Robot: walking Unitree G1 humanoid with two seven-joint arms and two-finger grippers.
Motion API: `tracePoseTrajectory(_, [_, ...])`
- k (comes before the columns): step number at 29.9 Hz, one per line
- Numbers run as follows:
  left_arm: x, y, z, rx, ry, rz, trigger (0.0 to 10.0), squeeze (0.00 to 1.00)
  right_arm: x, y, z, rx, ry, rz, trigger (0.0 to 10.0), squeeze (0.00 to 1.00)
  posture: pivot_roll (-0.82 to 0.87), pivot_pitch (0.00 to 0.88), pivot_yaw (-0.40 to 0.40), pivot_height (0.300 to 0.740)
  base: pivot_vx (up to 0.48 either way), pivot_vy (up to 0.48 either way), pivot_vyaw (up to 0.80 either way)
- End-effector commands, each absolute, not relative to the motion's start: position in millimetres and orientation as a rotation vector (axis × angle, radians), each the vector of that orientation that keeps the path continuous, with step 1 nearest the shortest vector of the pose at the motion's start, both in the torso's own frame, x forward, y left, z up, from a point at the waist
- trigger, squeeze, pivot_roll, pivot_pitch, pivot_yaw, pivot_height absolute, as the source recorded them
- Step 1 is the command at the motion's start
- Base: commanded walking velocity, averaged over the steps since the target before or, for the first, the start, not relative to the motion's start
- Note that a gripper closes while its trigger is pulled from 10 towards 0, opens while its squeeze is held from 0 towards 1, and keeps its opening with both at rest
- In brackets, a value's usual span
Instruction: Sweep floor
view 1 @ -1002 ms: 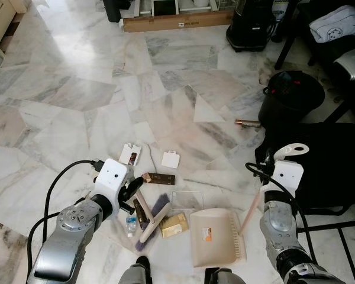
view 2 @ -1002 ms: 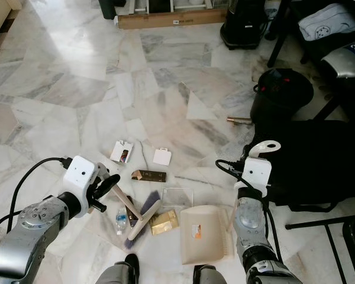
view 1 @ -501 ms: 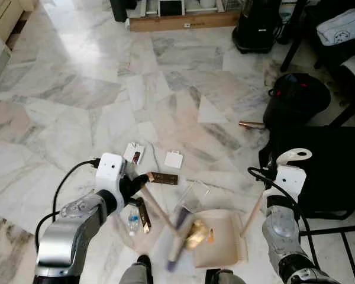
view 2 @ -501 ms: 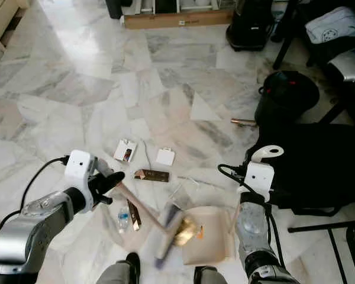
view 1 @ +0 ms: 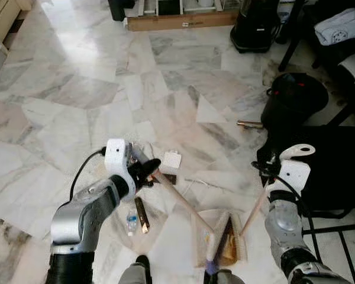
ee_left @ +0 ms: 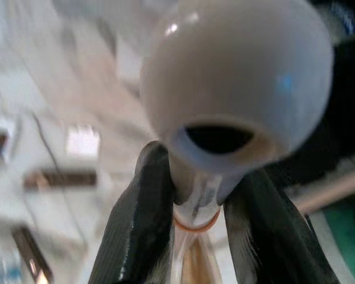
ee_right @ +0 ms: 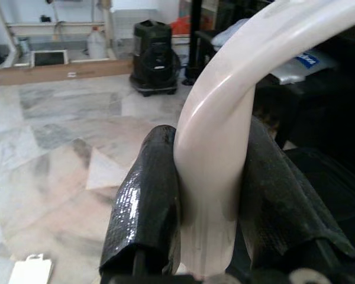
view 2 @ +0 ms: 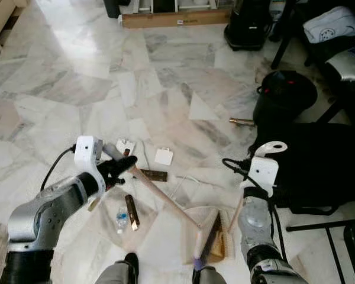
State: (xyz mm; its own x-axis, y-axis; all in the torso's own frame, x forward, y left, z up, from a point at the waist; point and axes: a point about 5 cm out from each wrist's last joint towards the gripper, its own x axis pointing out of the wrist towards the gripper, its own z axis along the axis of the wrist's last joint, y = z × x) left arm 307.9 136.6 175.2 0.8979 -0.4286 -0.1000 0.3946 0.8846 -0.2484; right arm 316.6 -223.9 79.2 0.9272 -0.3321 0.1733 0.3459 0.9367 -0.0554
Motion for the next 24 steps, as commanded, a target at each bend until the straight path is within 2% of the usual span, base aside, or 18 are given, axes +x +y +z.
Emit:
tracePoseTrajectory(1, [311.8, 140.7, 189.9, -0.186, 0.049, -0.402, 10.0, 0.00, 315.2, -233.0, 82.6, -0.079, -0.179, -0.376, 10.0, 0.00, 0.20, 0.164, -0.005, 0.740, 0.000, 0.000, 0.00])
tracePoseTrajectory(4, [320.2, 133.2, 197.6, -0.198, -0.010, -0.406, 10.0, 0.00, 313.6, -239.0, 87.2, -0.060, -0.212, -0.383, 10.0, 0.00, 0.18, 0.129, -0.015, 0.740, 0.000, 0.000, 0.00])
tracePoseTrajectory(17, [337.5, 122.6, 202.8, -0.186, -0.124, -0.390, 10.0, 0.00, 305.1, -252.9, 107.4, -0.008, -0.354, -0.416, 10.0, 0.00, 0.12, 0.069, -0.026, 0.740, 0.000, 0.000, 0.00])
tracePoseTrajectory(24, [339.2, 125.8, 198.3, -0.113, -0.217, -0.300, 10.0, 0.00, 300.1, -254.5, 116.9, 0.009, -0.403, -0.431, 10.0, 0.00, 0.10, 0.048, -0.034, 0.740, 0.000, 0.000, 0.00])
